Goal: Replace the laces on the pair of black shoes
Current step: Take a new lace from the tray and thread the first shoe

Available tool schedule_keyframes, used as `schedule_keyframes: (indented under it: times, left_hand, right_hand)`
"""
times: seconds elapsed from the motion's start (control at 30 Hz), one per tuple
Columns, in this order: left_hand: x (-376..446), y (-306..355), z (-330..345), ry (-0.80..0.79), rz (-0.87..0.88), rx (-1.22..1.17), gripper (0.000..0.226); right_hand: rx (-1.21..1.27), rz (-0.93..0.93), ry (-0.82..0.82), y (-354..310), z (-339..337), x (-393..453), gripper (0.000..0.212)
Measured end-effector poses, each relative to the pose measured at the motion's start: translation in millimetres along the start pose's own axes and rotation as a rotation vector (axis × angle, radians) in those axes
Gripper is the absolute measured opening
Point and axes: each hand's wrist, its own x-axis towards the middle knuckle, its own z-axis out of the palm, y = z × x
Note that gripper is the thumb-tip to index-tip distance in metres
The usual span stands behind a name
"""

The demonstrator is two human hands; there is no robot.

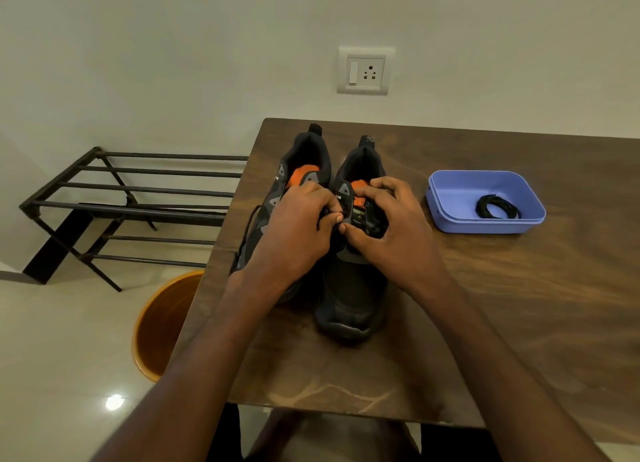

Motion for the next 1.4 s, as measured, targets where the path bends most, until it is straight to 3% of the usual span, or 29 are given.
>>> schedule_keyframes:
  times: [0.07, 0.2, 0.27, 0.33, 0.43, 0.57, 0.7, 0.8, 0.93, 1.1, 1.23, 1.3, 1.4]
  left_hand:
    - [-1, 5, -4, 0.058, -0.026, -0.099, 0.005]
    - [8, 16, -29, 0.367, -0.279, -0.801, 0.012]
    - [10, 11, -36, 0.429, -0.356, -1.007, 0.012]
    - [6, 7, -33, 0.362, -0.366, -0.896, 0.009]
    - [-2, 5, -19, 0.186, -0.222, -0.399, 0.013]
    - [2, -2, -12, 0.062, -0.002, -0.041, 0.014]
    - [1, -4, -14, -0.027, -0.001, 0.103, 0.019]
    - [0, -4, -15, -0.025, -0.05, 0.113, 0.018]
    - [0, -1, -17, 0.035, -0.067, 0.156, 0.017]
    - [-1, 6, -27, 0.013, -0.16, 0.195, 0.018]
    - [0, 15, -29, -0.053, -0.247, 0.28, 0.022]
    - [-2, 16, -29, -0.049, -0.26, 0.322, 0.026]
    - [-3, 23, -34, 0.094, -0.164, 0.131, 0.03]
  right_hand:
    - [-0.001, 0.009, -0.003, -1, 0, 0, 0.063]
    - [0.01, 0.036, -0.016, -4, -3, -1, 0.062]
    - [0.011, 0.04, -0.022, -5, -2, -2, 0.062]
    - [0.011, 0.042, -0.022, -5, -2, -1, 0.061]
    - [0.021, 0.036, 0.005, -9, -2, -3, 0.055]
    - [-0.11, -0.071, 0.106, -25, -2, -8, 0.027]
    - [-0.301, -0.075, -0.032, -41, 7, -16, 0.022]
    - [-0.351, -0.024, -0.039, -51, 13, -19, 0.021]
    - [-0.097, 0.17, -0.001, -55, 3, -15, 0.018]
    - [0.907, 0.518, 0.003, -62, -33, -9, 0.022]
    - [1.49, 0.518, 0.084, -56, -68, -5, 0.017]
    - [1.518, 0.456, 0.13, -53, -81, -3, 0.014]
    - [1.046, 0.311, 0.104, -52, -89, -6, 0.013]
